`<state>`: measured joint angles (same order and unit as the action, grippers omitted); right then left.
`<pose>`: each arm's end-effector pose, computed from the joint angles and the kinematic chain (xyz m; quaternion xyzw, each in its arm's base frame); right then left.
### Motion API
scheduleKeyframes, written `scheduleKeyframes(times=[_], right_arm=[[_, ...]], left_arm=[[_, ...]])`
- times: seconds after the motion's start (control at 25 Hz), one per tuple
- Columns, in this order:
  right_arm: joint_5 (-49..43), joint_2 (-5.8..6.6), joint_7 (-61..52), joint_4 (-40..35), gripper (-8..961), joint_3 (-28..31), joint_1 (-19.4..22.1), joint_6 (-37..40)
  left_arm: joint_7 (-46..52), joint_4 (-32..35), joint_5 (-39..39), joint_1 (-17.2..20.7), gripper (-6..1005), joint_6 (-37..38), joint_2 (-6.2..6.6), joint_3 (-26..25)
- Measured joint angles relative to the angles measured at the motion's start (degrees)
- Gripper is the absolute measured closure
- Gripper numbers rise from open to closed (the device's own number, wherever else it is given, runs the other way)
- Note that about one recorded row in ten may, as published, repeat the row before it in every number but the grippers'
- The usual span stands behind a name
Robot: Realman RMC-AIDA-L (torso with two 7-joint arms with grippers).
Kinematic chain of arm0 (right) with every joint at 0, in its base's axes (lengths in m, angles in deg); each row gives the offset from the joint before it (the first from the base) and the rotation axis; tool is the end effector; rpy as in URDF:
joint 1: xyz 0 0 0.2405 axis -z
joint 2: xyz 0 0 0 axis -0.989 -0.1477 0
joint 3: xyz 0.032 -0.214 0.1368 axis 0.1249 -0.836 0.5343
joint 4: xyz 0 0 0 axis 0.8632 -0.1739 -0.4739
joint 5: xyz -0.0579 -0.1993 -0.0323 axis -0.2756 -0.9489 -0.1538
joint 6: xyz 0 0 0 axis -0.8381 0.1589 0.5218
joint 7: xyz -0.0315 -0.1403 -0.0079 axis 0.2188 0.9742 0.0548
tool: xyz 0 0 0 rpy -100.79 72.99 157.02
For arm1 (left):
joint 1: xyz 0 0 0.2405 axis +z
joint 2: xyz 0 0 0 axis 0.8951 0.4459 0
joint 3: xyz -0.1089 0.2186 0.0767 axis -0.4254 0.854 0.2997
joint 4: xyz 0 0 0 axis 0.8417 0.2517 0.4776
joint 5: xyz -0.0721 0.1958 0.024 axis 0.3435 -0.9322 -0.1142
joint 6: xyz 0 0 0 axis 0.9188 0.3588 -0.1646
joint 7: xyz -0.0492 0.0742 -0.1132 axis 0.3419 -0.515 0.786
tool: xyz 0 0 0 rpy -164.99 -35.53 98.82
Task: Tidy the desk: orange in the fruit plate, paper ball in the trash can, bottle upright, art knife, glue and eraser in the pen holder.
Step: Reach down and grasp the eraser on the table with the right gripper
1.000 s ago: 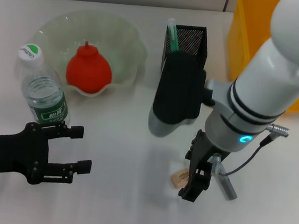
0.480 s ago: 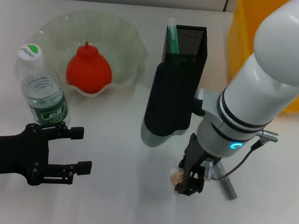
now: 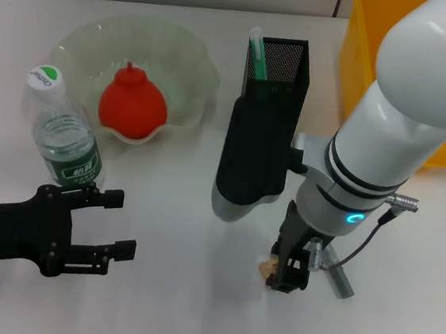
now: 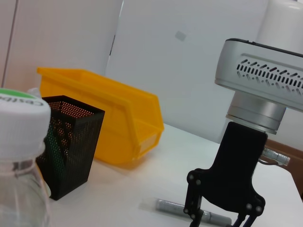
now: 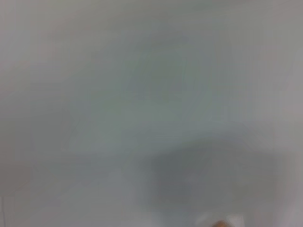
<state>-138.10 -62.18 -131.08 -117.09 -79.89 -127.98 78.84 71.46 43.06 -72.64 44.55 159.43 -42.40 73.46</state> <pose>0.1247 0.3019 -0.1081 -0.9466 0.0672 -0.3145 0.0225 -0.3139 0.2465 0.0050 -0.9368 -0.2097 -0.2684 0.0794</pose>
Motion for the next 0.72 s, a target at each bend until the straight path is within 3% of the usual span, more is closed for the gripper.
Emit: scheduleKeyframes(times=[0.32,0.72], right_arm=[[-0.05,0.20,0.00,-3.55,550,1.26,1.09,2.52],[-3.12,0.43,0.37,-16.87,633,13.78,3.97,10.40]], left_arm=[[-0.07,0.00,0.15,0.07,154,0.19,0.11,0.00],[-0.17,0.06,0.32,0.41,155,0.33,0.29,0.00]])
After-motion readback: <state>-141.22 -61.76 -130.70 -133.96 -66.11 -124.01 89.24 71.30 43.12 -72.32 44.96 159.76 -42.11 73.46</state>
